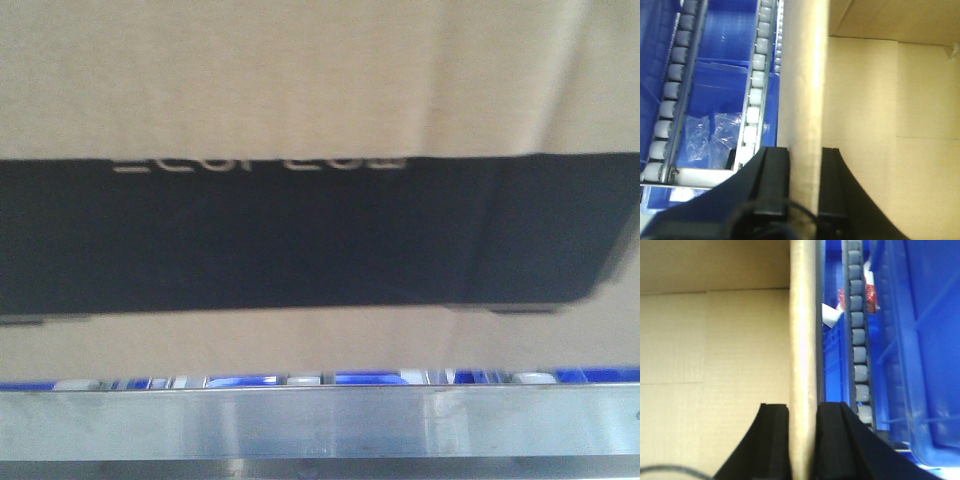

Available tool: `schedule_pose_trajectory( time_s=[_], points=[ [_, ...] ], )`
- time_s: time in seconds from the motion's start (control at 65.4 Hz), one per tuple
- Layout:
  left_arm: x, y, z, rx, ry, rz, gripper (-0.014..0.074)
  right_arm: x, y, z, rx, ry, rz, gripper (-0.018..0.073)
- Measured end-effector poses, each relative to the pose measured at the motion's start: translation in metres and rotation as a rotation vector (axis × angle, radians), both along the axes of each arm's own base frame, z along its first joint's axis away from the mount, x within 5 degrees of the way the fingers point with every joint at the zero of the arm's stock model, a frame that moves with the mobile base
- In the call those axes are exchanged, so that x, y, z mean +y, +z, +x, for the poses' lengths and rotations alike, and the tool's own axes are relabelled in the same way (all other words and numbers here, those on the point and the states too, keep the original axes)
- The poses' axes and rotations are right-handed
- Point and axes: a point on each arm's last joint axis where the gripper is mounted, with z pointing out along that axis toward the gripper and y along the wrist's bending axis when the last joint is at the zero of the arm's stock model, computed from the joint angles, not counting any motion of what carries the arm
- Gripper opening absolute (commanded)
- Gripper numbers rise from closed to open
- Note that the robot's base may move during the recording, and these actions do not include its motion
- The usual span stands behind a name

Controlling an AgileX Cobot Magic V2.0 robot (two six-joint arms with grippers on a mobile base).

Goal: Grab box from left shelf to table start
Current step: 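Lift the box with both grippers and pull it off the shelf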

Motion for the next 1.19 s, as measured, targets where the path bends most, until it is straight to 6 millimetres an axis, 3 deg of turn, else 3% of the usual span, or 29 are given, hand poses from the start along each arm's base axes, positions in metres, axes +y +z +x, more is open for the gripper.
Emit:
schedule_pose_trajectory(
  time_s=[0.229, 0.459, 0.856, 1.193],
  points=[
    [0.009, 0.004, -0.009, -0.031, -0.017, -0.009, -0.0096, -0.001, -0.014, -0.006, 0.004, 0.028, 0.016, 0.0058],
    [0.020, 0.008, -0.021, -0.070, -0.053, -0.013, -0.0096, -0.005, -0.010, -0.014, -0.030, 0.049, 0.066, 0.0058],
    [0.023, 0.009, -0.028, -0.069, -0.086, -0.028, -0.0096, -0.013, -0.005, -0.025, -0.064, 0.059, 0.103, 0.0058],
    [0.032, 0.011, -0.037, -0.102, -0.105, -0.031, -0.0096, -0.011, -0.004, -0.026, -0.075, 0.090, 0.116, 0.0058]
  ],
)
